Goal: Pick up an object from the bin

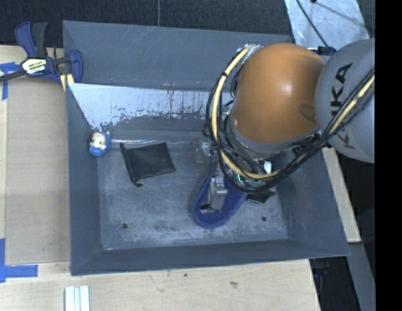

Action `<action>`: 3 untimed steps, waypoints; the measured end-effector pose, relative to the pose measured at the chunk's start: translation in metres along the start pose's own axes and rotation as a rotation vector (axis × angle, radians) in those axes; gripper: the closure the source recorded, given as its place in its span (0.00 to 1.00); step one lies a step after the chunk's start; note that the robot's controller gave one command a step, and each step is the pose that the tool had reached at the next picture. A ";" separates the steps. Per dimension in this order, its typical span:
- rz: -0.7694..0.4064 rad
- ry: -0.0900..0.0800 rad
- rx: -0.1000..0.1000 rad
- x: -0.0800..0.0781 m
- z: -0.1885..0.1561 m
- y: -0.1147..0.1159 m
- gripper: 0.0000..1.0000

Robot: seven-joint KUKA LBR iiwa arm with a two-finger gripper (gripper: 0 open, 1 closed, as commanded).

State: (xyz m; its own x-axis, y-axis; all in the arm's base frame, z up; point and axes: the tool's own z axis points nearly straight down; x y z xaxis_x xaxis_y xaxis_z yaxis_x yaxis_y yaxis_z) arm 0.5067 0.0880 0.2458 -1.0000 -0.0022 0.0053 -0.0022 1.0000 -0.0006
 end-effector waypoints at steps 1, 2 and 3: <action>0.043 -0.002 -0.002 -0.039 0.080 0.063 0.00; 0.013 -0.003 0.001 -0.080 0.179 0.057 0.00; 0.014 -0.008 -0.001 -0.081 0.174 0.057 1.00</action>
Offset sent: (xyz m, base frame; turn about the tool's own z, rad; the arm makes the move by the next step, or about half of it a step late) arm 0.0382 0.0596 -0.0757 0.0485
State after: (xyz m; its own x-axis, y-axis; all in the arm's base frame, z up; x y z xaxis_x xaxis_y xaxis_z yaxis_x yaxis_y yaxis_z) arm 0.5870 0.1455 0.0717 -0.9999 0.0120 -0.0027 0.0120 0.9999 0.0009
